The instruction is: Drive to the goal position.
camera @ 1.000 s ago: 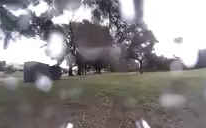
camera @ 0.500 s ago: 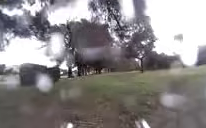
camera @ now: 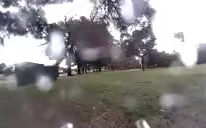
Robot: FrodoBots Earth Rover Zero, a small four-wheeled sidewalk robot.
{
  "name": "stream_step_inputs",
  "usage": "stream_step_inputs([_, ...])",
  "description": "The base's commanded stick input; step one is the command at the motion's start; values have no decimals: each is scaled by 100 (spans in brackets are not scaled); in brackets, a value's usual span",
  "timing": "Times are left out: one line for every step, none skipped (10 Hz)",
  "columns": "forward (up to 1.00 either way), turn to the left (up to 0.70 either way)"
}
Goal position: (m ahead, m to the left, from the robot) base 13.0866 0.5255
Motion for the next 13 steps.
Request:
stream_step_inputs([100, 1])
stream_step_inputs([100, 1])
stream_step_inputs([100, 1])
stream_step_inputs([100, 1])
stream_step_inputs([100, 1])
stream_step_inputs([100, 1])
stream_step_inputs([100, 1])
stream_step_inputs([100, 1])
stream_step_inputs([100, 1])
stream_step_inputs([100, 1])
stream_step_inputs([100, 1])
stream_step_inputs([100, 1])
stream_step_inputs([100, 1])
